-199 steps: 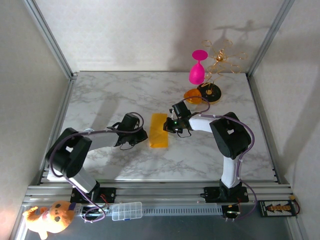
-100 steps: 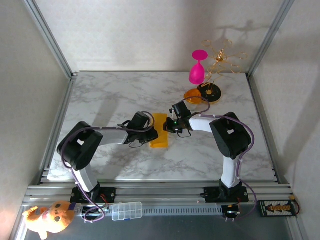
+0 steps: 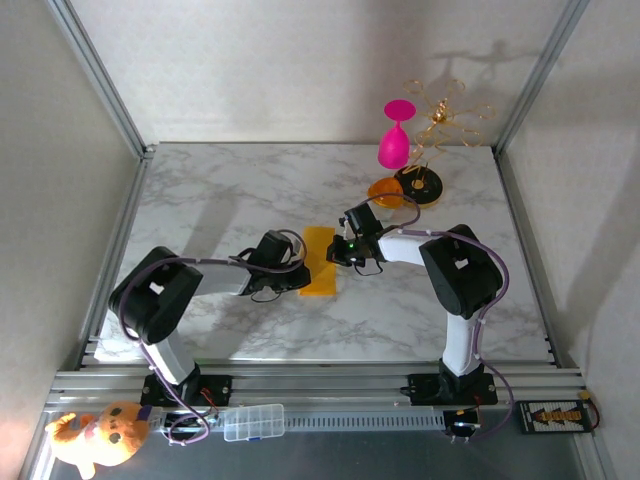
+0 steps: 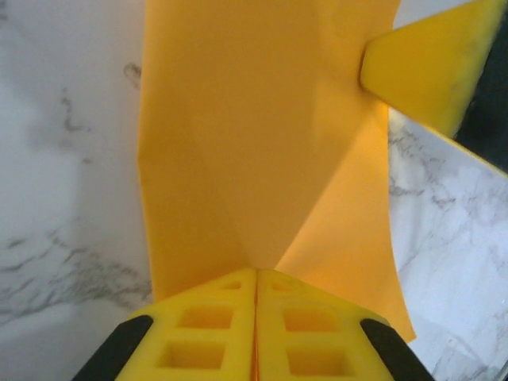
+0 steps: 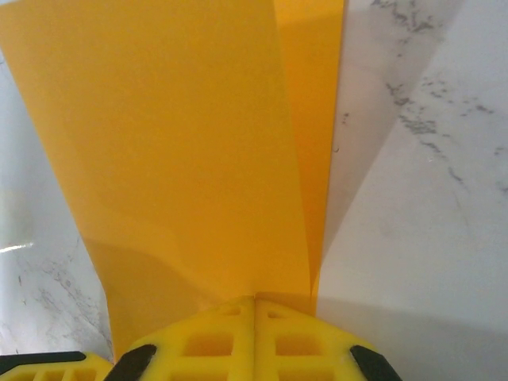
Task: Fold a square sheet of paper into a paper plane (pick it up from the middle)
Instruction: First fold the square sheet of paper in half at the center of the table.
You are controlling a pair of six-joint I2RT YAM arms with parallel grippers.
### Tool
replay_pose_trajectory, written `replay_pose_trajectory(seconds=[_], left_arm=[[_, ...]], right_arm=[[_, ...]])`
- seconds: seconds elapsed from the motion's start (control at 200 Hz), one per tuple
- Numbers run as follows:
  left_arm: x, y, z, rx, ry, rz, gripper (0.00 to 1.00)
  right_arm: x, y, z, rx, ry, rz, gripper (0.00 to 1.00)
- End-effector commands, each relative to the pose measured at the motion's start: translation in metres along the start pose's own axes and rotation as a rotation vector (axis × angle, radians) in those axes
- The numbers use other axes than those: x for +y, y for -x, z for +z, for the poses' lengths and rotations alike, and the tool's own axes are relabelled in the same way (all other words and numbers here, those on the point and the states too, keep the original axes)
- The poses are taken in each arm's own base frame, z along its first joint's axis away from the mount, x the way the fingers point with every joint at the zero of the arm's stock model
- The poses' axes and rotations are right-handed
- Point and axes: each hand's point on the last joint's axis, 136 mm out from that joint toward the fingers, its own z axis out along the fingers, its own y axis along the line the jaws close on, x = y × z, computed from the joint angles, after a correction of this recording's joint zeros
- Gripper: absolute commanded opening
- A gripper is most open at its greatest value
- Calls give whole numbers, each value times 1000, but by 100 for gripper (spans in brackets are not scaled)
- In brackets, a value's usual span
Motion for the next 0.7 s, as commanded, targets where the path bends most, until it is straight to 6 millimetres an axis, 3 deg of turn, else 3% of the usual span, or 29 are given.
replay_pose_trajectory(seconds=[0.0,0.456,0.561,0.696], left_arm=[[49,-61,-8,199,158,-29,8],[48,-80,-32,246,185,72,7],[35,-61,-40,199,189,93,8],[-18,-9,-51,44,69,101,10]], right_arm=[[-104,-60,16,150,-352,119,3],[-105,-64,18,162,-345,124,3],[-103,-62,18,159,-342,121,3],[-101,-60,16,156,-341,105,3]])
